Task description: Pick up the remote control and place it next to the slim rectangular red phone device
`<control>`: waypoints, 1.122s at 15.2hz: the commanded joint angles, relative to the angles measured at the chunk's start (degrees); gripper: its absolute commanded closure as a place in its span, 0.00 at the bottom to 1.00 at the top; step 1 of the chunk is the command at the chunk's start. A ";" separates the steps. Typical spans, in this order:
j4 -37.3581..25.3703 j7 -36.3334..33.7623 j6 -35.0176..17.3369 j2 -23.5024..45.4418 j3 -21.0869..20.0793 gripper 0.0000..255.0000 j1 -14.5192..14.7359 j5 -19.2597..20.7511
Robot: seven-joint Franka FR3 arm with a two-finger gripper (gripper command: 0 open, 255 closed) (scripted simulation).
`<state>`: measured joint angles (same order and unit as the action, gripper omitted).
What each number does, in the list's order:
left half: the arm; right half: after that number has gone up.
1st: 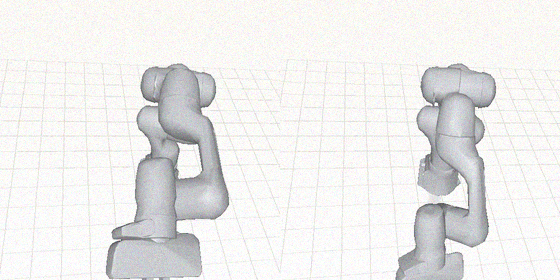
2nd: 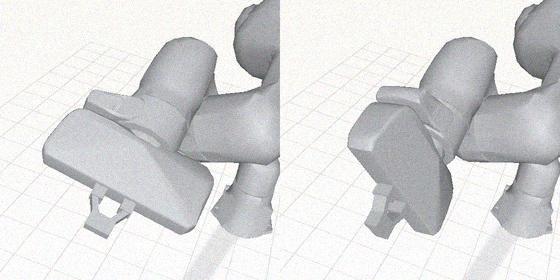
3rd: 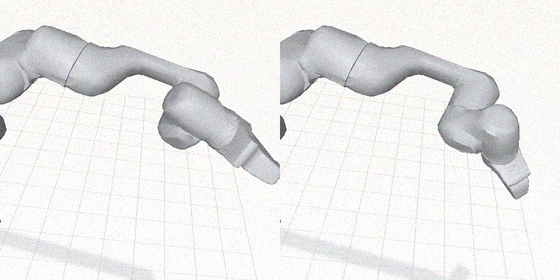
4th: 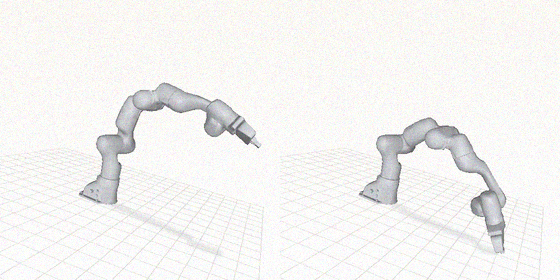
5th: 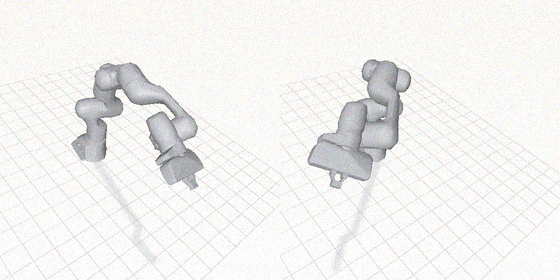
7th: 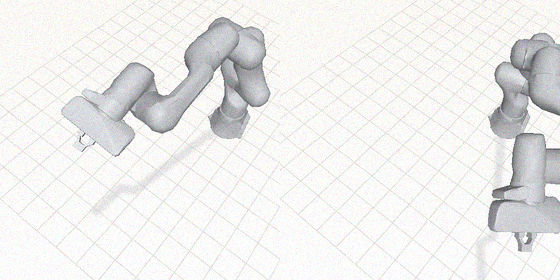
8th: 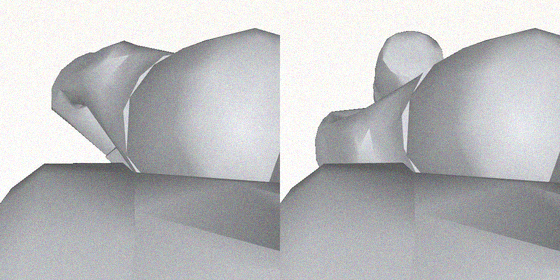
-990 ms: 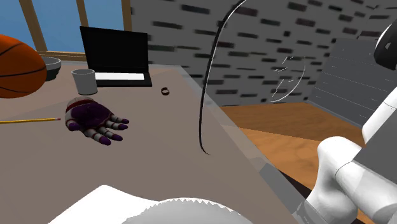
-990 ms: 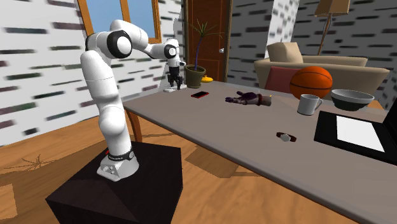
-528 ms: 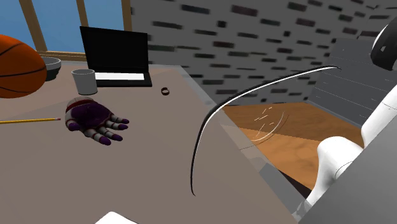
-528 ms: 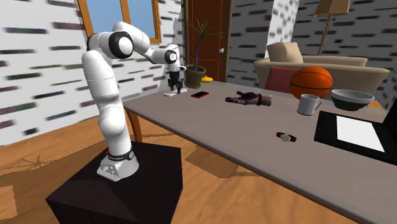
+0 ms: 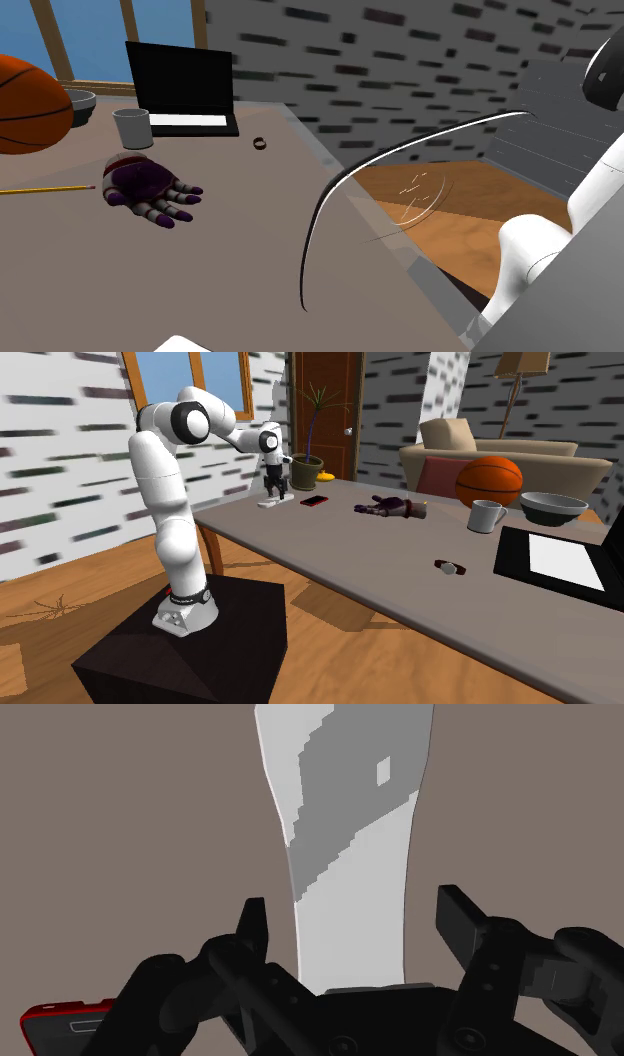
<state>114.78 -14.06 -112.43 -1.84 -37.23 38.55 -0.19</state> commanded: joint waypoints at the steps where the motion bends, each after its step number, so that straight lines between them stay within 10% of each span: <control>1: 0.00 0.00 0.00 -0.01 0.00 0.00 0.00 0.00; 17: -6.15 0.59 7.17 -1.30 0.24 0.00 -0.13 -0.79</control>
